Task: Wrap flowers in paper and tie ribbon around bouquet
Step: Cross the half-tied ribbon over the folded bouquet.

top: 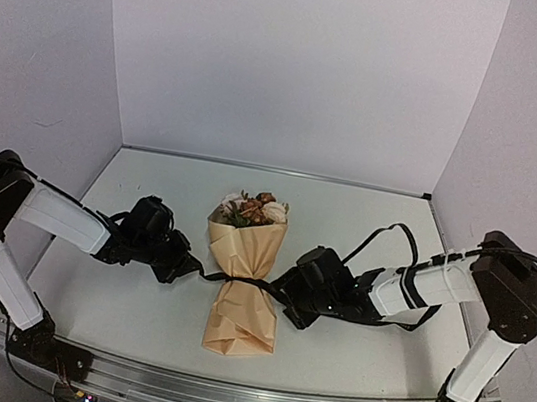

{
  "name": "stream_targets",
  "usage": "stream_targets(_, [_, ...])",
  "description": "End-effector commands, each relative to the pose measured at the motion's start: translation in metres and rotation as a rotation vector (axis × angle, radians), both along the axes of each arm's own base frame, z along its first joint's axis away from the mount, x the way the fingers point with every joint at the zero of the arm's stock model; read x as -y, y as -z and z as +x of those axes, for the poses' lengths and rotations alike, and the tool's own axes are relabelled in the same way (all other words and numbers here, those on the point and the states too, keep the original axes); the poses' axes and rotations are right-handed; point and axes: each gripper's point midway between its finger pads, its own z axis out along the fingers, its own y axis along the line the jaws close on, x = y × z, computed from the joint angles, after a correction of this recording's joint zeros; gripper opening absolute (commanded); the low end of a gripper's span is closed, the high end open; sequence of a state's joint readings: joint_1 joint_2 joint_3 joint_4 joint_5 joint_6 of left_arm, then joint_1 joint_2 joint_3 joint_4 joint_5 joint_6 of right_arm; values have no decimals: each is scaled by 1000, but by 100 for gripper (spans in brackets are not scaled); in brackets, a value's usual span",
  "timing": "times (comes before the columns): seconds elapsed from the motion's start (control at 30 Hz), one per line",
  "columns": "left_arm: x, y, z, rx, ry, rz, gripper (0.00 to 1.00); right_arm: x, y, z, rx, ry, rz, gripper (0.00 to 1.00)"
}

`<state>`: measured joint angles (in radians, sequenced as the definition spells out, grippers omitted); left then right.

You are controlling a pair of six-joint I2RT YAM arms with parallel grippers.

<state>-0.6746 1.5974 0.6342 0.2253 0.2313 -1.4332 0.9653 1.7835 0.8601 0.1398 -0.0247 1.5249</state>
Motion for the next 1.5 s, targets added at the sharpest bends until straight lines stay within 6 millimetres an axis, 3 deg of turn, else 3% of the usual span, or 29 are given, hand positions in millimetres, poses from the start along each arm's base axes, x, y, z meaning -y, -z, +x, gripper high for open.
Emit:
stream_targets(0.0, [5, -16, 5, 44, 26, -20, 0, -16, 5, 11, -31, 105, 180, 76])
stream_targets(0.13, [2, -15, 5, 42, 23, -19, 0, -9, 17, 16, -47, 175, 196, 76])
stream_targets(0.27, [-1, -13, 6, 35, 18, -17, 0, 12, 26, 24, -31, 258, 168, 74])
stream_targets(0.4, [-6, -7, 5, 16, 9, -7, 0, 20, 27, 38, -6, 283, 151, 65])
stream_targets(0.63, [-19, -1, 6, 0, -16, 2, 0, 16, 25, 49, 17, 270, 144, 34])
stream_targets(0.73, [-24, 0, 7, -1, -21, 7, 0, 19, 24, 48, 22, 265, 135, 11])
stream_targets(0.8, [-26, 1, 8, 0, -22, 10, 0, 22, 23, 47, 23, 264, 124, 1])
stream_targets(1.03, [-48, 3, 10, 12, -76, 66, 0, 47, 22, 38, 32, 257, 9, 0])
stream_targets(1.27, [-91, 21, -1, -21, -197, 97, 0, 99, 35, 25, 14, 309, -115, 0])
stream_targets(1.47, [-94, 9, 4, 41, -171, 125, 0, 107, 28, 24, 31, 293, -168, 0])
